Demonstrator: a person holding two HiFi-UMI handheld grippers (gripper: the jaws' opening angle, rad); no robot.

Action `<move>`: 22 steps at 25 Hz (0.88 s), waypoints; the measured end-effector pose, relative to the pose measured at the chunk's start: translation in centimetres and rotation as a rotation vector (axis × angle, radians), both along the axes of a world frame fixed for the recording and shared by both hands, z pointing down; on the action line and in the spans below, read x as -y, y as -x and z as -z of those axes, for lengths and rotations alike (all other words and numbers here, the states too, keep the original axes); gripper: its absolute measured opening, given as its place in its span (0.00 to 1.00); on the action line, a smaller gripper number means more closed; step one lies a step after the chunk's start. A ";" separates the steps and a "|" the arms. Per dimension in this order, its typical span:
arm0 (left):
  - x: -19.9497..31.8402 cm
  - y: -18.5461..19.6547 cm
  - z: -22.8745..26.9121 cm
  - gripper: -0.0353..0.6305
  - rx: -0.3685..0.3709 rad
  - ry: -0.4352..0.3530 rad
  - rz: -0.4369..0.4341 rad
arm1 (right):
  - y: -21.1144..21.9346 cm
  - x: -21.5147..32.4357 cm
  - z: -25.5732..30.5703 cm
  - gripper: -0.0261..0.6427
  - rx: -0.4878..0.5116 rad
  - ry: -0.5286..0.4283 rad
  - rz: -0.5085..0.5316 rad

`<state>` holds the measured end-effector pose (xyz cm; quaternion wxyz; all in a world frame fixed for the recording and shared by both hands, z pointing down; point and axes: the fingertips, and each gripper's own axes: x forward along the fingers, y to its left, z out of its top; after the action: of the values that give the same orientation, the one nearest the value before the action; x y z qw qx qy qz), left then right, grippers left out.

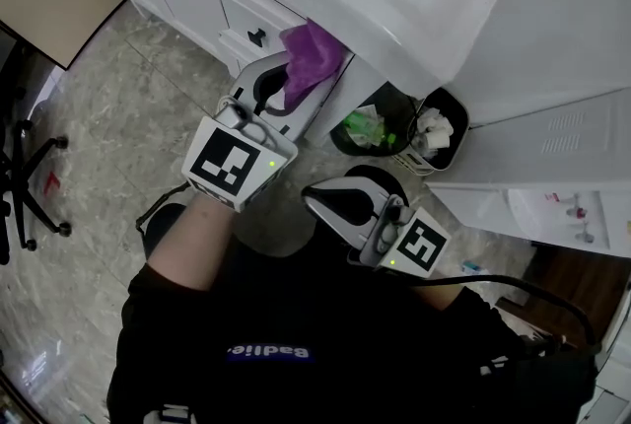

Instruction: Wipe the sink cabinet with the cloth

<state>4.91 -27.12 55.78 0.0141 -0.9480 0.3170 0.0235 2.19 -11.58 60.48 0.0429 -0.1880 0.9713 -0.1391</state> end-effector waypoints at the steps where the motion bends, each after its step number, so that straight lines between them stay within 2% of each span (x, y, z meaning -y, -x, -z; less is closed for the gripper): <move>1: 0.1 -0.3 -0.5 0.18 -0.008 0.004 -0.002 | 0.0 0.0 0.0 0.03 -0.001 0.001 0.001; 4: 0.1 -0.7 -2.8 0.18 -0.009 0.034 -0.005 | -0.2 0.2 -0.1 0.03 -0.006 0.008 -0.002; 8: 0.5 -0.7 -7.7 0.18 0.035 0.105 -0.001 | -0.3 0.4 -0.5 0.03 -0.013 0.017 0.000; 17: 1.4 -0.3 -19.0 0.18 0.169 0.294 0.028 | 0.3 1.1 -2.0 0.03 -0.014 0.060 0.015; 20: 1.0 -0.5 -21.2 0.18 0.204 0.327 0.020 | 0.9 1.2 -2.6 0.03 -0.014 0.069 0.023; 22: 0.6 -0.5 -21.5 0.18 0.200 0.335 0.012 | 1.1 1.4 -2.8 0.03 -0.017 0.083 0.026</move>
<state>5.39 -27.71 77.29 -0.1122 -0.9328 0.3194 -0.1240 1.09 -12.94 63.31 0.0252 -0.1783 0.9673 -0.1785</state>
